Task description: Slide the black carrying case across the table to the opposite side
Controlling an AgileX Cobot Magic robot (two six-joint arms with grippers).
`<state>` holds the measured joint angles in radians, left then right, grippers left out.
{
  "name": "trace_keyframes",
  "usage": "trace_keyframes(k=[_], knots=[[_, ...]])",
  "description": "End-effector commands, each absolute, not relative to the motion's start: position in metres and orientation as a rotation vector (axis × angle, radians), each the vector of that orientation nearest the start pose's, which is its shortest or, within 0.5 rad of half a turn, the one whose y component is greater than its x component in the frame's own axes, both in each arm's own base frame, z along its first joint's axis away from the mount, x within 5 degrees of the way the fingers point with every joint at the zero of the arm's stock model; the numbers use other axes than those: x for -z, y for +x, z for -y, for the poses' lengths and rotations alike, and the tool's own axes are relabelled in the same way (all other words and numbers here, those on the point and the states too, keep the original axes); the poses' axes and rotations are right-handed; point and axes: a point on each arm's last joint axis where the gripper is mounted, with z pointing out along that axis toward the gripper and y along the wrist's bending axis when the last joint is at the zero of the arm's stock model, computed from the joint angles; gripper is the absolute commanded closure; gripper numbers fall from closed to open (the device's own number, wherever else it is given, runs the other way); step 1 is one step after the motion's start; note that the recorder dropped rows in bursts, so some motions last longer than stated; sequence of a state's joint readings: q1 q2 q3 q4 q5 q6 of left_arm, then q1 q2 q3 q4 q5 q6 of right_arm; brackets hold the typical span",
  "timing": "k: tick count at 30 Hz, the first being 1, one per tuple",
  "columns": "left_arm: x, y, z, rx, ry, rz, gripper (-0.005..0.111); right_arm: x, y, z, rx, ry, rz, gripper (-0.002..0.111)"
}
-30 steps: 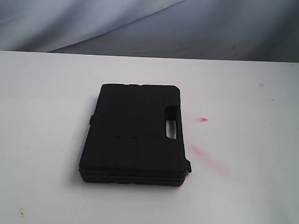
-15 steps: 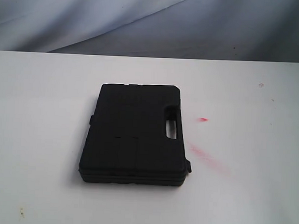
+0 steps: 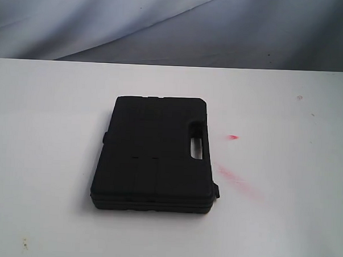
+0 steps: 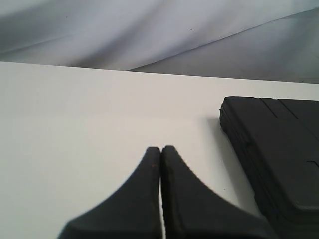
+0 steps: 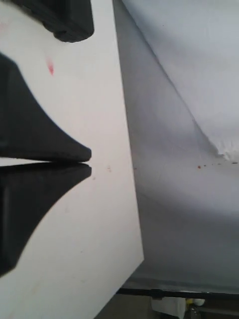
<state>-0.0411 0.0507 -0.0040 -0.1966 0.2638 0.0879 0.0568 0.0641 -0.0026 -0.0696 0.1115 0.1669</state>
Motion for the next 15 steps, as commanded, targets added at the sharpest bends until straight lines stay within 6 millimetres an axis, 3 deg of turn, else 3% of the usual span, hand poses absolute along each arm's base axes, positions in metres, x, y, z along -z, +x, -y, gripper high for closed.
trace_keyframes(k=[1, 3, 5, 8, 11, 15], knots=[[-0.187, 0.058, 0.007, 0.147, -0.022, -1.794, 0.107, -0.207, 0.062, -0.003, -0.156, 0.076, -1.574, 0.108], [-0.187, 0.058, 0.007, 0.147, -0.022, -1.794, 0.107, -0.217, 0.061, -0.002, -0.244, 0.155, -1.457, 0.108], [-0.187, 0.058, 0.007, 0.147, -0.022, -1.794, 0.107, -0.239, 0.056, 0.004, -0.368, 0.289, -1.183, 0.108], [-0.187, 0.058, 0.007, 0.147, -0.022, -1.794, 0.107, -0.27, 0.045, -0.002, -0.241, 0.077, -0.968, 0.108], [-0.187, 0.058, 0.007, 0.147, -0.022, -1.794, 0.107, -0.313, 0.03, -0.016, -0.032, -0.213, -0.895, 0.108], [-0.187, 0.058, 0.007, 0.147, -0.022, -1.794, 0.107, -0.354, 0.015, -0.007, 0.034, -0.151, -0.959, 0.108]])
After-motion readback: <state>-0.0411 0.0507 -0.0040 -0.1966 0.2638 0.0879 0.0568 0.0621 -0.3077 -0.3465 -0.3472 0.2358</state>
